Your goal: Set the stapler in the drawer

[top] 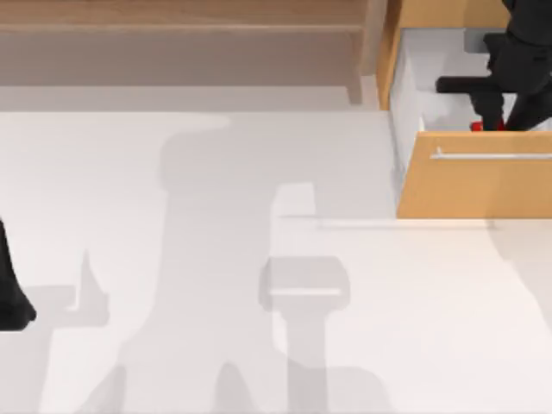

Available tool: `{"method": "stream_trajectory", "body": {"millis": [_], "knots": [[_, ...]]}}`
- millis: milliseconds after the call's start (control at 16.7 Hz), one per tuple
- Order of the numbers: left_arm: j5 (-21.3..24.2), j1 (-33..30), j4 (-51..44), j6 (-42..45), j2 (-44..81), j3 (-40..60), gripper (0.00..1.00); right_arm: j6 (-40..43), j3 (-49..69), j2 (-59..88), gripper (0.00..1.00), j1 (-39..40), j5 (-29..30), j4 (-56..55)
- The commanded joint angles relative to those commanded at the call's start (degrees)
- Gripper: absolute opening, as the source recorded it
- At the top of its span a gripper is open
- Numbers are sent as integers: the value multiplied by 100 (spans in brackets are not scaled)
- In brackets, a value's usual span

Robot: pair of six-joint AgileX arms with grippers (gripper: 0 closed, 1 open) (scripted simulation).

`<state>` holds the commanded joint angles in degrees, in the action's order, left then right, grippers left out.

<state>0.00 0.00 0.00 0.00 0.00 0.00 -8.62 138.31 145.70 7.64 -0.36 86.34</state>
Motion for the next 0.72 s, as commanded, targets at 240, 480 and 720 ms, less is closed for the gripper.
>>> {"method": "stream_trajectory", "body": {"millis": [240,480,720], "knots": [[0,0,0,0,0,0,100,5,-178,-35,0,-12,-7,-164],[0,0,0,0,0,0,100,6,-311,-50,0,-20,-1,-268],[0,0,0,0,0,0,100,6,-311,-50,15,-20,-1,-268]]}}
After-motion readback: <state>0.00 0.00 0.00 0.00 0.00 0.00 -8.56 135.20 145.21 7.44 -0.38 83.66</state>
